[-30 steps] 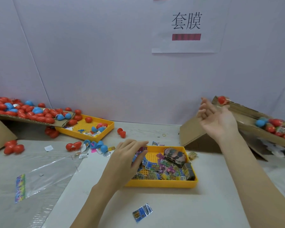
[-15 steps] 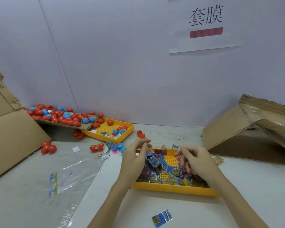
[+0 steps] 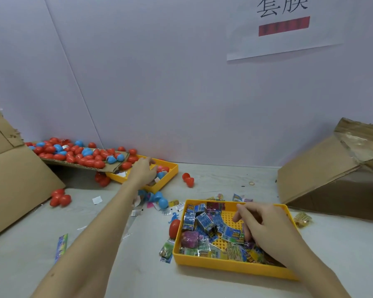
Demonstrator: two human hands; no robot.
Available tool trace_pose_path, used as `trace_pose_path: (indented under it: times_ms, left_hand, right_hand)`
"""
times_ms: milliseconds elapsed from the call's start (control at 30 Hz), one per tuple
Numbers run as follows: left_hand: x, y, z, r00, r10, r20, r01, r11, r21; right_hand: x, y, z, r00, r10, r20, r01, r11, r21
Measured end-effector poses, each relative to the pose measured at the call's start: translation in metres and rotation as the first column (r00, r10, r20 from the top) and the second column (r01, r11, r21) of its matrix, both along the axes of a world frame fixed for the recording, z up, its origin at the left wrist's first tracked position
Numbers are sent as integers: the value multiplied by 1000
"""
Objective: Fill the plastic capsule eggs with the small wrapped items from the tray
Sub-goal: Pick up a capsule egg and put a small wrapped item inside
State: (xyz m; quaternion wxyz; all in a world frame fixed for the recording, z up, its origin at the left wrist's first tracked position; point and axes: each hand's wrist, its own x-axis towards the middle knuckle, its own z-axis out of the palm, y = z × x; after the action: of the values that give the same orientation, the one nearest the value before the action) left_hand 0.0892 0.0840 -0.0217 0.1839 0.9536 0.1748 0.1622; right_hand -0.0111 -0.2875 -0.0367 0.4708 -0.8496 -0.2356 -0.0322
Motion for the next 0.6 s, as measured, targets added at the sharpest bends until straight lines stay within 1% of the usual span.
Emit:
trace_pose_path:
  times_ms: [33, 100, 267, 433, 500, 600]
  left_hand:
    - [7, 5, -1, 1000, -11, -3, 11, 1000, 2]
    - [19, 13, -2, 1000, 16, 15, -16, 1000, 8]
    - [42, 31, -9, 993, 84, -78, -80, 995, 63]
    - [47, 34, -15, 991, 101, -85, -101, 995, 6]
    - [42, 29, -14, 995, 102, -15, -103, 994, -24]
    - [25, 11, -9, 982, 68, 177, -57, 996, -67]
  right_hand:
    - [1, 0, 0, 1000, -1, 4, 1, 1000, 5]
    - [2, 0, -2, 1000, 1, 21, -1, 1000, -12]
    - [4, 2, -4, 999, -1, 41, 3, 999, -50]
    - [5, 1, -4, 999, -10, 38, 12, 998, -66]
    - [4, 2, -3, 999, -11, 35, 14, 998, -67]
    - [4, 2, -2, 999, -13, 36, 15, 998, -64]
